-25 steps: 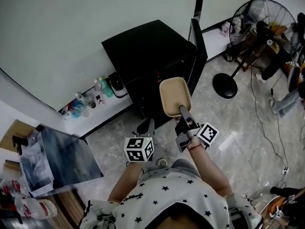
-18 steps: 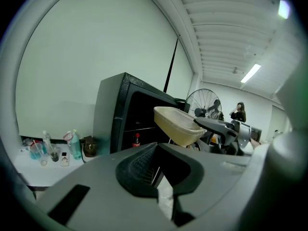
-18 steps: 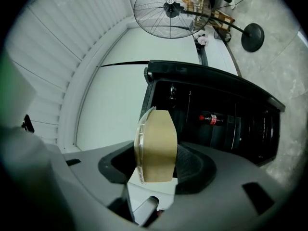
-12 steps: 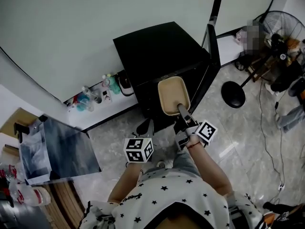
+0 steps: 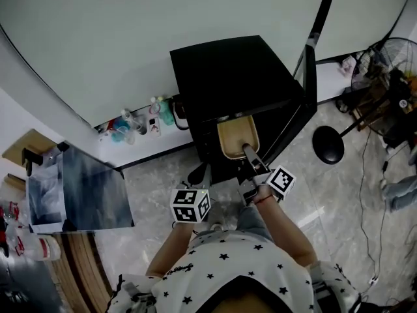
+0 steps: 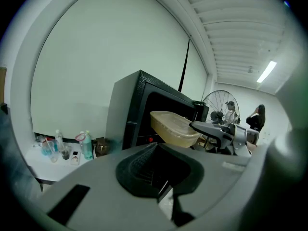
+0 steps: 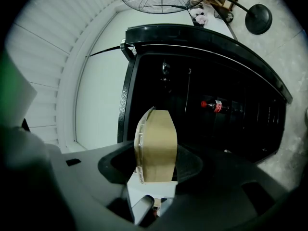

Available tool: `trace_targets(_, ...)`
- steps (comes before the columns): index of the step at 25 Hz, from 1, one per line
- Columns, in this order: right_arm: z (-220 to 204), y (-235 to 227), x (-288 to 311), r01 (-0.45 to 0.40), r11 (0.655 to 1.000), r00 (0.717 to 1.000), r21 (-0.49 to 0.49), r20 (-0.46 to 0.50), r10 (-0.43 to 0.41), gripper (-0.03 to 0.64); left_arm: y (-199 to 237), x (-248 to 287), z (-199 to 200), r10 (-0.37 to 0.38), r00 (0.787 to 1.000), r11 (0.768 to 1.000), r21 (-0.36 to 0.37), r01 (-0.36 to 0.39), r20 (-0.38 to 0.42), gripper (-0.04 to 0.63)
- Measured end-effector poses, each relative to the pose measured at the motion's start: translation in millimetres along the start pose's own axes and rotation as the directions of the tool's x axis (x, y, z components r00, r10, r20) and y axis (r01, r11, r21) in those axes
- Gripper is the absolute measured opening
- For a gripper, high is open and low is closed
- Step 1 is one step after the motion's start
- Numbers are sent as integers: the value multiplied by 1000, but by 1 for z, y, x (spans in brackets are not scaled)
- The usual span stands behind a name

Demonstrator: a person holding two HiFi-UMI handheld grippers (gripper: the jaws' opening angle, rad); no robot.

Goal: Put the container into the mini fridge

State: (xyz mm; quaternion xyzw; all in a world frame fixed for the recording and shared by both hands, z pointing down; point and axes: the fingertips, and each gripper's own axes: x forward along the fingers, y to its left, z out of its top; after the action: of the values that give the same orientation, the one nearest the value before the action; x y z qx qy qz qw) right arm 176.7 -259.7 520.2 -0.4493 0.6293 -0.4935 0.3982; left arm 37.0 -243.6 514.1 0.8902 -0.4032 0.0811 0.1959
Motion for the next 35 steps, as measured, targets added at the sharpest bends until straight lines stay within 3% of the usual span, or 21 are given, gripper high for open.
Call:
trace_targets(19,2,-31,38,20,994,996,105,-89,-10,209,22,5,2,157,987,986,-68,-155,34,12)
trace_targets(35,7,-44,60,13,986,997,164,-81,0,210,28,-1,3,207,978,976,-74,-203,42,12)
